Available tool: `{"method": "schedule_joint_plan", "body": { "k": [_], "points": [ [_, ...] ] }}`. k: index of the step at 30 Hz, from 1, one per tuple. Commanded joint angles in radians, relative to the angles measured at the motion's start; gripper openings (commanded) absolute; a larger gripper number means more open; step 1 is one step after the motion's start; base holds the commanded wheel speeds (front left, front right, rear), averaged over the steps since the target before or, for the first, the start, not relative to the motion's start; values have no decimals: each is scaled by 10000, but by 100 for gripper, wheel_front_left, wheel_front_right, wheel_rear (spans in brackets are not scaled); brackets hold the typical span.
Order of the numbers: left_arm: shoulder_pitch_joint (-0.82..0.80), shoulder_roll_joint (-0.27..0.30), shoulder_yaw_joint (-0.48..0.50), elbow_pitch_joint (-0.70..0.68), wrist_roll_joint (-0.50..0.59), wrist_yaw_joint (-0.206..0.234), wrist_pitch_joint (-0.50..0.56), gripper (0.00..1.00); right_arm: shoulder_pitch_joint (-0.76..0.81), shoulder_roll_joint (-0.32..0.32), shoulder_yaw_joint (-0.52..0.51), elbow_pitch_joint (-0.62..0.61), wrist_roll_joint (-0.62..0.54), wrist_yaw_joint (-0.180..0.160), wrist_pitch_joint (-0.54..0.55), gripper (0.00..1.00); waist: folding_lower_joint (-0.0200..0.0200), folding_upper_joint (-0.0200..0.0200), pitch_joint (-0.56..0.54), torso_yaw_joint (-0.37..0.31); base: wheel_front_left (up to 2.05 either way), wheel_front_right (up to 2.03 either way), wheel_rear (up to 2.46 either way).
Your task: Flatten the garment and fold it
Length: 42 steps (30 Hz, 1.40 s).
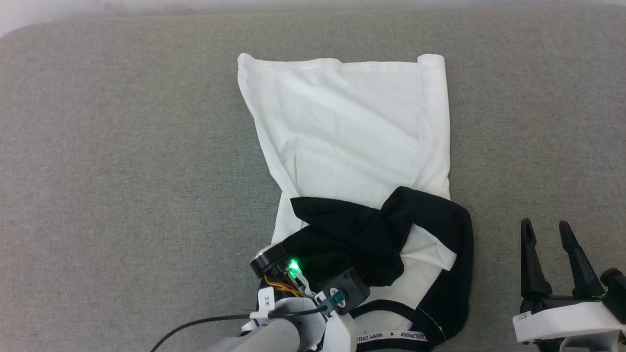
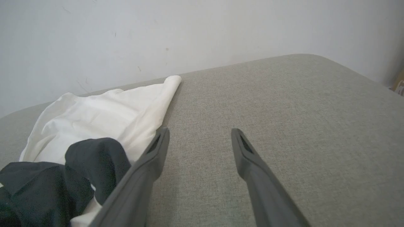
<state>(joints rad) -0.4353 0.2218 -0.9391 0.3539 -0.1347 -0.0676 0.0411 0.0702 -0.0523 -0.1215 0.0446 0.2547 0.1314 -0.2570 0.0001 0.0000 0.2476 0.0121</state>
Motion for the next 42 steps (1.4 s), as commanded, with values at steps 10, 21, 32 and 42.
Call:
{"method": "schedule_joint_plan", "body": {
  "k": [10, 21, 32, 42],
  "points": [
    [-63, -134, 574, 99, -751, 302, -610, 100, 16, 20, -84, 97, -79, -7, -47, 100, -1, 0, -399, 54, 0, 0, 0],
    [1556, 508, 2583, -2409, -2240, 1894, -1436, 100, 381, 20, -203, 22, -122, -7, -47, 100, -1, 0, -1129, 78, 0, 0, 0],
    [3915, 820, 5312, -4745, -2619, 3993, -3000, 100, 643, 20, -172, -89, -65, -7, -47, 100, -1, 0, -1581, -13, 0, 0, 0],
    [6025, 96, 7066, -5809, -1248, 3319, -3026, 100, 779, 20, -202, -220, 39, -7, -47, 100, -1, 0, -1711, -132, 0, 0, 0]
  ]
}}
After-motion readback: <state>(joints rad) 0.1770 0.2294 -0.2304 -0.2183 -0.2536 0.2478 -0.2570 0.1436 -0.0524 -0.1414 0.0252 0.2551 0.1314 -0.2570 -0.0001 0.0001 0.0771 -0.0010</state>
